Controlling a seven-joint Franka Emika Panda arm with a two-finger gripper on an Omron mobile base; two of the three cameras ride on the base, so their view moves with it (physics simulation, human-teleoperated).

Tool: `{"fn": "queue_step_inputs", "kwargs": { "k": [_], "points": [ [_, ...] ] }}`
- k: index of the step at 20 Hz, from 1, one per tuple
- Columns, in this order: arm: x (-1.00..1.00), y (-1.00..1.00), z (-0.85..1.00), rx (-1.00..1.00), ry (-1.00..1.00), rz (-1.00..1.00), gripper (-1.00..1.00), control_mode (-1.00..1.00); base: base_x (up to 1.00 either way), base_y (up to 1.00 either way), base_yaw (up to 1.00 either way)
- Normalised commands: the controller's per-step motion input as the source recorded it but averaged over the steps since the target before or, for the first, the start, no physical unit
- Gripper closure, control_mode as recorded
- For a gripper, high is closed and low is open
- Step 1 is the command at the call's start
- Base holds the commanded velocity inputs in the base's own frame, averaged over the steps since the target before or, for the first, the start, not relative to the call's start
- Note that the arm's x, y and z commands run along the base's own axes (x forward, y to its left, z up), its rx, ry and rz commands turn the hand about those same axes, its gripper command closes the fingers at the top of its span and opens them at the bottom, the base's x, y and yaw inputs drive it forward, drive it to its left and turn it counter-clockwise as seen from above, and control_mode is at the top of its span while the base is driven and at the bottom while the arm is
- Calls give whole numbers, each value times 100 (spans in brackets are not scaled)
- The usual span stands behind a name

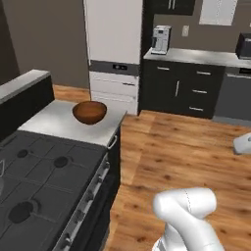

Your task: Open the cabinet and move the ladle to the pot. Then close the cabinet.

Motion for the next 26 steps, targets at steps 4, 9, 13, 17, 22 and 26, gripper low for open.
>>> {"fn": "queue_step_inputs", "kwargs": {
  "k": [4, 9, 13, 17, 22, 26],
  "points": [
    [0, 0, 0, 0, 0, 0, -100, 100, 0, -5, -100],
    [0, 0, 0, 0, 0, 0, -100, 100, 0, -16, -99],
    [0, 0, 0, 0, 0, 0, -100, 100, 0, -17, -98],
    [0, 0, 0, 0, 0, 0, -100, 100, 0, -18, -98],
    [0, 0, 0, 0, 0, 0, -100, 100, 3, -15, -97],
    [0, 0, 0, 0, 0, 0, -100, 100, 48, 41, -74]
  ]
}}
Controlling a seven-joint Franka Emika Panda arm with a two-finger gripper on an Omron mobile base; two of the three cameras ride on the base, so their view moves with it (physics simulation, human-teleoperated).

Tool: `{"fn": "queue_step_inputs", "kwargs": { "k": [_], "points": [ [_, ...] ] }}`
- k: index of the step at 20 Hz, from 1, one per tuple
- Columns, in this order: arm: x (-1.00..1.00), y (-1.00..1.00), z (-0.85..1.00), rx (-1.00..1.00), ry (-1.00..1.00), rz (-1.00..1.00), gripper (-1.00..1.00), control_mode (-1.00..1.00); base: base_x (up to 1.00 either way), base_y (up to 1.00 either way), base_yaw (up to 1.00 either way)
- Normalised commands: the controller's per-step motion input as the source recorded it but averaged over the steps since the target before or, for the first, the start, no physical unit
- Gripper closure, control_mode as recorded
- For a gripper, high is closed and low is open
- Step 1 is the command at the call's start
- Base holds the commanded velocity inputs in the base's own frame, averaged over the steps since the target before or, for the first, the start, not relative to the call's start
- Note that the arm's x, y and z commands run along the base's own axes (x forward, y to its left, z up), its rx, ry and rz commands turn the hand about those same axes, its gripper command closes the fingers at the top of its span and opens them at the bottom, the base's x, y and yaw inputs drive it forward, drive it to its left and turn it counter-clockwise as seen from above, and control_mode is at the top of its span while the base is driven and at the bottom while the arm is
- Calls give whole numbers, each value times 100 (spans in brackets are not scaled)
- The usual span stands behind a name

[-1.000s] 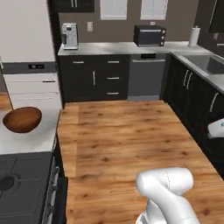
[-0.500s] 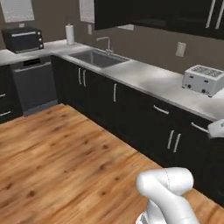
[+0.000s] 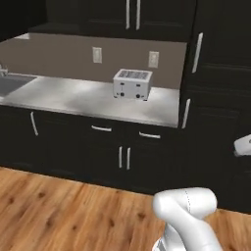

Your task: Open the cabinet and move the ladle to the pot. Then close the cabinet.

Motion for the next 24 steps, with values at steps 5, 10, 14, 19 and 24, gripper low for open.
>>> {"fn": "queue_step_inputs", "kwargs": {
  "k": [5, 10, 14, 19, 24],
  "points": [
    [0, 0, 0, 0, 0, 0, -100, 100, 52, 92, -40],
    [0, 0, 0, 0, 0, 0, -100, 100, 54, 100, -32],
    [0, 0, 0, 0, 0, 0, -100, 100, 78, 100, -30],
    [0, 0, 0, 0, 0, 0, -100, 100, 84, 92, -30],
    [0, 0, 0, 0, 0, 0, -100, 100, 85, 70, -27]
  ]
}}
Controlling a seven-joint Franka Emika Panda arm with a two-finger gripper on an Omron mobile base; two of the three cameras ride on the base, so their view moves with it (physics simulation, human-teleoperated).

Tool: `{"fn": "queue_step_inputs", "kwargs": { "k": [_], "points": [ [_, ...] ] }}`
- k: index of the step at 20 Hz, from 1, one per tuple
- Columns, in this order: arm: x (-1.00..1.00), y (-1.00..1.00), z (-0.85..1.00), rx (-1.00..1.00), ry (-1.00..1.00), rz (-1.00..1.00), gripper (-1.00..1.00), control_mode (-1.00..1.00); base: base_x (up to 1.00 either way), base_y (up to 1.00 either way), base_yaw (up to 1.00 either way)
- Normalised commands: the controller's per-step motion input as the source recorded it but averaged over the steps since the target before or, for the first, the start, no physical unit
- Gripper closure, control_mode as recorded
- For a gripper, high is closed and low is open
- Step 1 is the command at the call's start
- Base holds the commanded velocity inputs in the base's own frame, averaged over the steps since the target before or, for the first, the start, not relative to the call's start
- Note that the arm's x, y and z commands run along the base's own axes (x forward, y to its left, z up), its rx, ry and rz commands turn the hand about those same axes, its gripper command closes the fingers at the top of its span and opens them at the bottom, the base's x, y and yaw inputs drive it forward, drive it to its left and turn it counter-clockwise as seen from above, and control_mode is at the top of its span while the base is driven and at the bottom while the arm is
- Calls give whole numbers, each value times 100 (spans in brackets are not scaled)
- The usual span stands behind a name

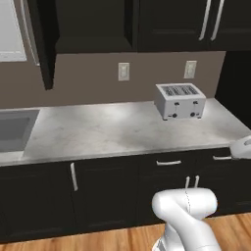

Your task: Open the cabinet and move the ladle to the pot. Then close the cabinet.

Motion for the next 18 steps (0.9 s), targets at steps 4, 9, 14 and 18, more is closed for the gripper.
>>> {"fn": "queue_step_inputs", "kwargs": {
  "k": [4, 9, 14, 18],
  "points": [
    [0, 0, 0, 0, 0, 0, -100, 100, 92, 35, -20],
    [0, 0, 0, 0, 0, 0, -100, 100, 84, 30, -16],
    [0, 0, 0, 0, 0, 0, -100, 100, 32, 67, -19],
    [1, 83, 1, -7, 0, -14, -100, -100, 0, 0, 0]
  ]
}}
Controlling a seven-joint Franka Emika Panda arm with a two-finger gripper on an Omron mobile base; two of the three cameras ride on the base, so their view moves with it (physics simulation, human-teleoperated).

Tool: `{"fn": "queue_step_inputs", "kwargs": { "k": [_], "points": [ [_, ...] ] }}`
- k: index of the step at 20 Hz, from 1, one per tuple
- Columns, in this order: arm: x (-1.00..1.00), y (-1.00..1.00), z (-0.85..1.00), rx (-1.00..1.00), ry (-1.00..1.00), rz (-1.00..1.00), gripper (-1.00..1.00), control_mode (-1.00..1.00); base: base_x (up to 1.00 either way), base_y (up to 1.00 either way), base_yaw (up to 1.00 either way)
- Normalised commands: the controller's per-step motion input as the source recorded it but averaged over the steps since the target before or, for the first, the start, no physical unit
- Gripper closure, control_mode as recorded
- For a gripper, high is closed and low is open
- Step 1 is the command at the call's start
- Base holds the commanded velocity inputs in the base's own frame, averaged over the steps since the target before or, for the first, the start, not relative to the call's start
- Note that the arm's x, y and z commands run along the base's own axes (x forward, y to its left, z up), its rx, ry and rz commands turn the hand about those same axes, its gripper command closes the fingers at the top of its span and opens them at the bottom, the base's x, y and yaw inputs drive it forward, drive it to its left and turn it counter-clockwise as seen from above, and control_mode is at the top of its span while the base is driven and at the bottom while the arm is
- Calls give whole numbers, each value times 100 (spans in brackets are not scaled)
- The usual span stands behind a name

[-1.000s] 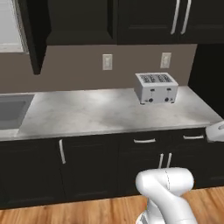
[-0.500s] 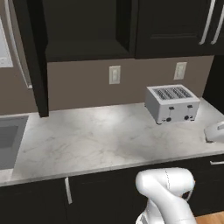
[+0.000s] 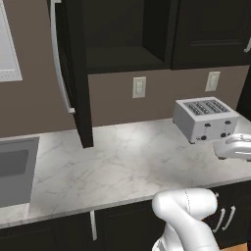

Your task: Open the cabinet and move the ladle to the pot. Then close the cabinet.

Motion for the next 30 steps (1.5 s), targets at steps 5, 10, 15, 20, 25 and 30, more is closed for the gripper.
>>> {"fn": "queue_step_inputs", "kwargs": {
  "k": [5, 10, 15, 20, 25, 30],
  "points": [
    [0, 79, 0, -8, 0, -14, -100, -100, 0, 0, 0],
    [-18, 63, 7, -8, -11, -11, -100, -100, 0, 0, 0],
    [-97, 67, 33, -8, -43, -8, -100, -100, 0, 0, 0],
    [-94, 67, 31, -9, -48, -8, -100, -100, 0, 0, 0],
    [-26, 74, 41, -9, -46, -9, -100, -100, 0, 0, 0],
    [0, 100, 49, -10, -41, -11, -100, -100, 0, 0, 0]
  ]
}}
